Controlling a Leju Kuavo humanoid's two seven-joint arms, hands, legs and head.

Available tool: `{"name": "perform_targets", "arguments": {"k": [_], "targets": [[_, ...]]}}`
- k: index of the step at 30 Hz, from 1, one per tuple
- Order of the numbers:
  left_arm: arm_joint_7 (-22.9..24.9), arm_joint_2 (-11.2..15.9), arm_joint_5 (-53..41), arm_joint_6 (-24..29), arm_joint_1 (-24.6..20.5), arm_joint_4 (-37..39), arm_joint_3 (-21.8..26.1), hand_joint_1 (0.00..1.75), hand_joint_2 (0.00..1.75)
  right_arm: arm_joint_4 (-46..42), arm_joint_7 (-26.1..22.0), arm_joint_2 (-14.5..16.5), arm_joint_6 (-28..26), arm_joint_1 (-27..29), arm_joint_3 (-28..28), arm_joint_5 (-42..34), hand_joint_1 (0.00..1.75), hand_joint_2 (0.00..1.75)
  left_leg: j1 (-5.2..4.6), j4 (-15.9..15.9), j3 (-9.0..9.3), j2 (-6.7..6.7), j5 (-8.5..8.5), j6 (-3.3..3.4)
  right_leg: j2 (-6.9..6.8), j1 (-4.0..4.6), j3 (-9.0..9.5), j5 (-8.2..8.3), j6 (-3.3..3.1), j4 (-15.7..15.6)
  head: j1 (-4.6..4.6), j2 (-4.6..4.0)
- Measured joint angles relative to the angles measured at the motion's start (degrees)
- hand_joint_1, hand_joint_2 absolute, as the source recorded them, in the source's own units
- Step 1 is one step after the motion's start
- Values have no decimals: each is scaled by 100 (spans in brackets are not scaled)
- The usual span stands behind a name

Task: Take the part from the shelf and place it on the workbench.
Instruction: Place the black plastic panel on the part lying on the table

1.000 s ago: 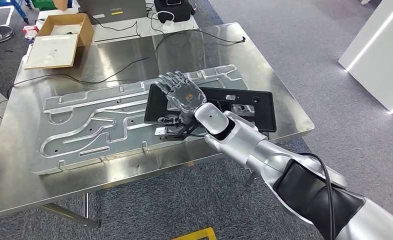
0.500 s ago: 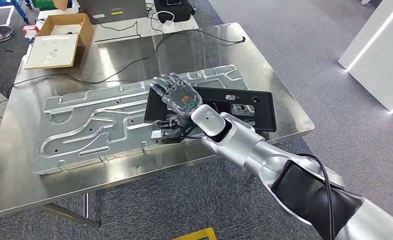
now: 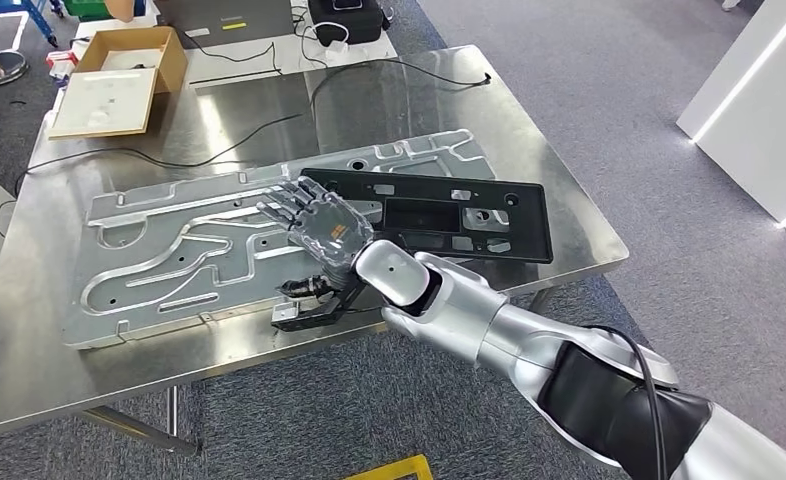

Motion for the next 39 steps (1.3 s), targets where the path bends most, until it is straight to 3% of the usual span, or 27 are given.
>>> {"name": "perform_targets", "arguments": {"k": [15,39], "targets": [[-39,-2,-15,-78,-10,0,39,0,0,-478,-15,365,-254,424,270,-345,0,0,0,-1,0,0,0,0,0,0,0,-1,-1,0,1,0],[-178,-2,2,1,-8,0,59,0,0,-798,103,400,-333,520,434,-366,0,0,0,1,0,1,0,0,1,-1,1,0,-1,-3,1,0]]}}
